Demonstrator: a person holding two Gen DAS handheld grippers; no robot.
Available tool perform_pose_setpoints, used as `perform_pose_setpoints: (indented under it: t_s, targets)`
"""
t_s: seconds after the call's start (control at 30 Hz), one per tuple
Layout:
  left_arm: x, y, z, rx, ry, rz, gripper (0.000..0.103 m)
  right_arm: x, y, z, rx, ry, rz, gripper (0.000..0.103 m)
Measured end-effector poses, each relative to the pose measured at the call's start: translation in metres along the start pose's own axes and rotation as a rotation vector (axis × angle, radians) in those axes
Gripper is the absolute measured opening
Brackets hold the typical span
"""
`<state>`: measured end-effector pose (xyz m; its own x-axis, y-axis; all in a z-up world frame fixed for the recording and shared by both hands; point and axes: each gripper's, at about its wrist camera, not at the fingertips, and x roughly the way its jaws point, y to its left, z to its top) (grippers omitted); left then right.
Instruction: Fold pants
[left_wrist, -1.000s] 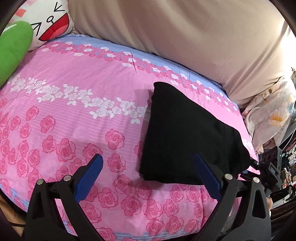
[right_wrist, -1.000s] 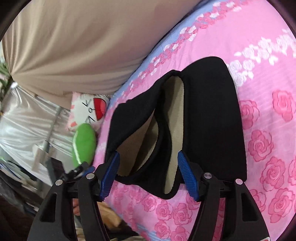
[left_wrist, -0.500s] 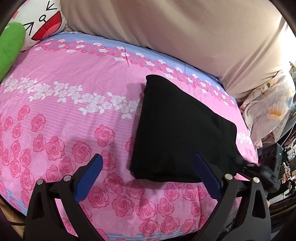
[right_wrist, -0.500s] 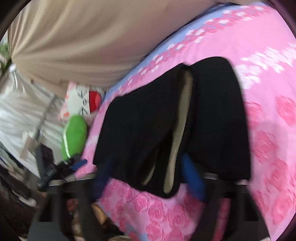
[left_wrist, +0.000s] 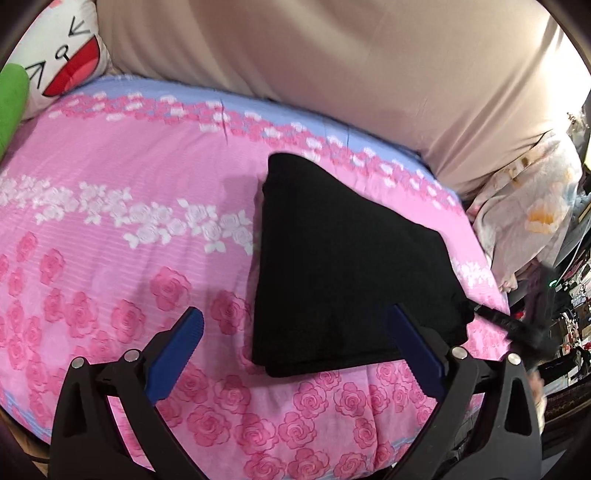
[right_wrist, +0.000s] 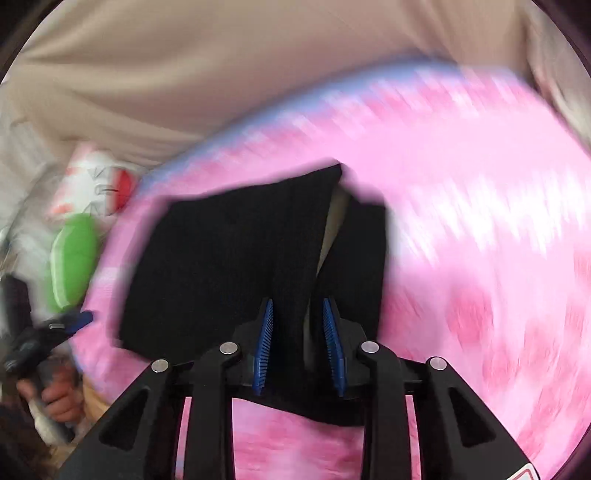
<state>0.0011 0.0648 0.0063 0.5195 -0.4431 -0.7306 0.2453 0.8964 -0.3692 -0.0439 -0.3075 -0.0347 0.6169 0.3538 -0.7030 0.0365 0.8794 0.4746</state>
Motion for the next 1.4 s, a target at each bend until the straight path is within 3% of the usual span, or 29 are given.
perform_pose_setpoints:
  t_s: [0.03, 0.07, 0.1, 0.13, 0.17, 0.23, 0.33, 0.4, 0.43, 0.47, 0.5, 0.57, 0.7, 0.77, 0.83, 0.87, 0.9, 0.97, 1.0, 1.07, 1.13, 1.23, 1.3, 1.33, 1.37, 1.4]
  targets:
    - [0.005, -0.001, 0.001, -0.007, 0.012, 0.002, 0.098, -0.008, -0.006, -0.005, 0.053, -0.04, 0.064, 0.03]
    - [0.009, -0.001, 0.001, -0.009, 0.016, 0.0, 0.098, -0.016, -0.008, -0.007, 0.068, -0.057, 0.08, 0.042]
    - [0.015, -0.002, 0.003, -0.009, 0.03, -0.001, 0.098, -0.024, -0.007, -0.007, 0.072, -0.08, 0.068, 0.053]
    - [0.02, -0.002, 0.004, -0.013, 0.039, -0.006, 0.098, -0.033, -0.005, -0.007, 0.063, -0.117, 0.039, 0.071]
    - [0.024, -0.001, 0.004, -0.02, 0.046, -0.015, 0.098, -0.037, -0.004, -0.007, 0.046, -0.133, 0.021, 0.078]
    - [0.04, 0.002, 0.007, -0.058, 0.075, -0.048, 0.098, -0.035, -0.005, -0.005, 0.032, -0.116, -0.023, 0.078]
    - [0.066, 0.009, 0.009, -0.121, 0.14, -0.14, 0.094, -0.012, -0.013, -0.007, 0.065, -0.037, 0.024, 0.078]
    - [0.081, 0.012, 0.008, -0.136, 0.177, -0.131, 0.062, 0.008, -0.014, -0.014, 0.093, -0.002, 0.065, 0.075]
    - [0.081, 0.014, 0.008, -0.135, 0.17, -0.122, 0.054, 0.015, -0.012, -0.016, 0.102, -0.015, 0.071, 0.062]
    - [0.078, 0.016, 0.009, -0.138, 0.167, -0.133, 0.038, 0.013, -0.012, -0.018, 0.09, -0.017, 0.081, 0.05]
    - [0.069, 0.019, 0.011, -0.145, 0.159, -0.164, 0.03, 0.01, -0.006, -0.017, 0.085, -0.023, 0.098, 0.047]
    - [0.049, 0.018, 0.013, -0.119, 0.133, -0.182, 0.028, -0.007, 0.013, -0.013, 0.044, -0.064, 0.141, 0.04]
    - [0.003, 0.013, 0.0, -0.048, 0.129, -0.134, 0.03, -0.037, 0.041, -0.022, -0.035, -0.073, 0.183, 0.041]
    - [0.003, 0.016, -0.013, -0.033, 0.162, -0.101, 0.038, -0.029, 0.04, -0.036, -0.047, -0.03, 0.138, 0.052]
    - [0.02, 0.023, -0.03, -0.004, 0.213, -0.014, 0.046, -0.005, 0.025, -0.053, -0.034, 0.04, 0.025, 0.064]
    - [0.022, 0.027, -0.033, -0.021, 0.212, -0.01, 0.052, -0.003, 0.016, -0.056, 0.004, 0.044, 0.047, 0.064]
    - [0.016, 0.029, -0.035, -0.047, 0.183, -0.018, 0.052, -0.007, 0.012, -0.056, 0.06, 0.038, 0.1, 0.064]
    - [0.0, 0.03, -0.029, -0.032, 0.129, 0.002, 0.052, -0.03, 0.019, -0.042, 0.052, -0.044, 0.055, 0.067]
    - [-0.013, 0.027, -0.023, -0.017, 0.059, 0.037, 0.06, -0.042, 0.028, -0.031, 0.007, -0.105, 0.03, 0.068]
    - [-0.029, 0.022, -0.015, 0.006, -0.03, 0.087, 0.077, -0.047, 0.041, -0.011, -0.047, -0.14, 0.036, 0.076]
    - [-0.037, 0.016, -0.009, 0.032, -0.077, 0.122, 0.078, -0.029, 0.049, 0.014, -0.081, -0.125, 0.04, 0.076]
    - [-0.032, 0.013, -0.006, 0.018, -0.076, 0.107, 0.078, 0.022, 0.045, 0.037, -0.087, -0.04, -0.003, 0.076]
    - [-0.025, 0.01, -0.008, 0.021, -0.058, 0.112, 0.078, 0.053, 0.042, 0.042, -0.06, 0.014, 0.002, 0.053]
    - [-0.021, 0.009, -0.007, 0.026, -0.052, 0.12, 0.078, 0.059, 0.042, 0.042, -0.056, 0.027, 0.014, 0.03]
    - [-0.019, 0.008, -0.01, 0.038, -0.047, 0.135, 0.078, 0.054, 0.047, 0.043, -0.07, 0.015, 0.022, 0.017]
    - [-0.016, 0.005, -0.011, 0.045, -0.044, 0.143, 0.078, 0.043, 0.053, 0.042, -0.086, -0.016, 0.031, 0.015]
